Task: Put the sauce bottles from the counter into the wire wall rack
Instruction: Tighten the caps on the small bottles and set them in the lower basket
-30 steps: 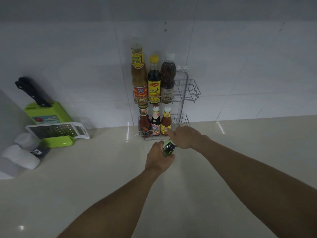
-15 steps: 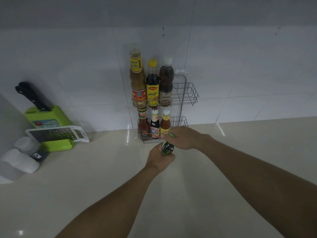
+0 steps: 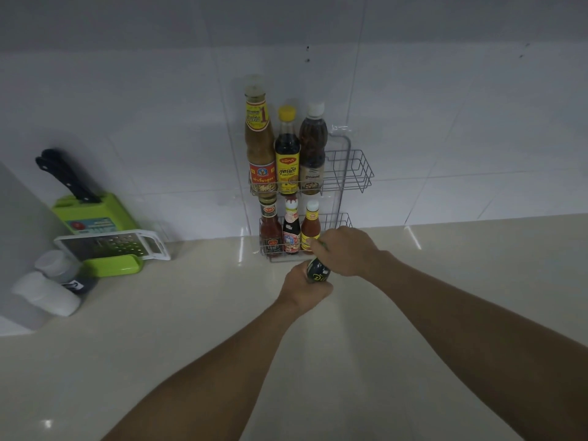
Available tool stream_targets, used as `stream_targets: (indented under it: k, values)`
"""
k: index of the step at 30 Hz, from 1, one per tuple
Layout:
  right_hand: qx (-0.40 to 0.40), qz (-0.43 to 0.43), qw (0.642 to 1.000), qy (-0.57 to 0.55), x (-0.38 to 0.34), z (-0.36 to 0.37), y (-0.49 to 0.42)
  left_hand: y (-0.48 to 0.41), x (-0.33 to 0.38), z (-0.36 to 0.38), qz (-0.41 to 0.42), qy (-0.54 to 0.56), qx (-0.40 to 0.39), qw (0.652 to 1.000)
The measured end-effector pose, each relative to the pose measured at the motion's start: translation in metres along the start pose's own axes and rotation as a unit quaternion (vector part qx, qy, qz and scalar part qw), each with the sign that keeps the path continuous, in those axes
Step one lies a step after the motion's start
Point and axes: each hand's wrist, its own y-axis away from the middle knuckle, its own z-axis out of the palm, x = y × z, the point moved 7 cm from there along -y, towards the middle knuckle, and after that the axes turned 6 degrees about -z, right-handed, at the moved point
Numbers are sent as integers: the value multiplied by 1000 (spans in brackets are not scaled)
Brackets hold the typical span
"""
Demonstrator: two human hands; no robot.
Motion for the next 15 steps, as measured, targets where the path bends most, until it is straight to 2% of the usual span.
stream_targets:
  k: [2,5,10,13,15]
  values:
    - [3,11,999,41,-1,5,-2,0,-3,0,11,-7,33,999]
    - [0,55,998,13,4,15,2,1,-12,4,8,-29,64,998]
    - [-13,51,992,-115,5,36,9,0,-24,11,-6,-15,40,999]
    - [29,78,934,-347,11,40,15,-4,-24,8,-12,23,25,999]
    - [7,72,889,-453,12,50,17,-9,-22,3,-20,47,23,998]
